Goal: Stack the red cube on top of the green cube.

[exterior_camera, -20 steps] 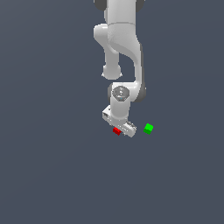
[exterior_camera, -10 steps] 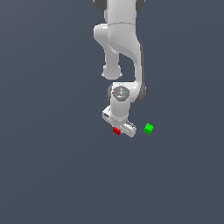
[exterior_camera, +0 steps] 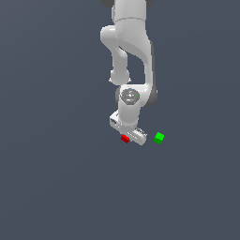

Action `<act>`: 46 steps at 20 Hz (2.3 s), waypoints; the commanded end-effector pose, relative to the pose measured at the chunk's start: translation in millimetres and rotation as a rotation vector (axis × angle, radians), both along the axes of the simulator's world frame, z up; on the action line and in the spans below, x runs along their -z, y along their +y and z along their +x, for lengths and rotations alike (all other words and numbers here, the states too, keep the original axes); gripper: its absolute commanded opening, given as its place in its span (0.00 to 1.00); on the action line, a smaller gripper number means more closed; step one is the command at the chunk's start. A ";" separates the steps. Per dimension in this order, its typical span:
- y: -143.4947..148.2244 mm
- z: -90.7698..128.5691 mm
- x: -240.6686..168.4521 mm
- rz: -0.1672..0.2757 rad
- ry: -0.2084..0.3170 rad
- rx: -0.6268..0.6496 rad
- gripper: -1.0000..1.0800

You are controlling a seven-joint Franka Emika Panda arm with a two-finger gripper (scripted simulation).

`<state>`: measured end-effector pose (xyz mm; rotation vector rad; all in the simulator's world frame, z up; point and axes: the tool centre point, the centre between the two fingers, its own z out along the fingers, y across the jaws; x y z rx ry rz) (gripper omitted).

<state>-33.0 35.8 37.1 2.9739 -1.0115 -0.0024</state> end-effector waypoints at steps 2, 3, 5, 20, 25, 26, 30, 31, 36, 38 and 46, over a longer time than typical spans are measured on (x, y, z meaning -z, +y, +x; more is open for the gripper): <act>-0.3 0.0 -19.7 0.000 -0.002 0.001 0.00; -0.3 -0.1 -26.9 0.000 -0.002 0.001 0.00; -0.3 -0.3 -41.9 0.000 -0.002 0.001 0.00; 2.9 0.3 -80.2 0.000 -0.003 0.001 0.00; 23.9 -0.9 -73.7 0.000 -0.003 0.001 0.00; 30.4 -1.2 -71.6 0.000 -0.003 0.001 0.00; 64.0 -2.8 -61.0 0.001 -0.002 0.001 0.00; 74.4 -3.2 -57.8 0.001 -0.002 0.001 0.00; 126.6 -4.5 -41.2 0.001 -0.002 0.001 0.00; 143.0 -4.5 -36.1 0.001 -0.002 0.001 0.00; 178.2 -3.2 -25.2 0.000 -0.002 0.001 0.00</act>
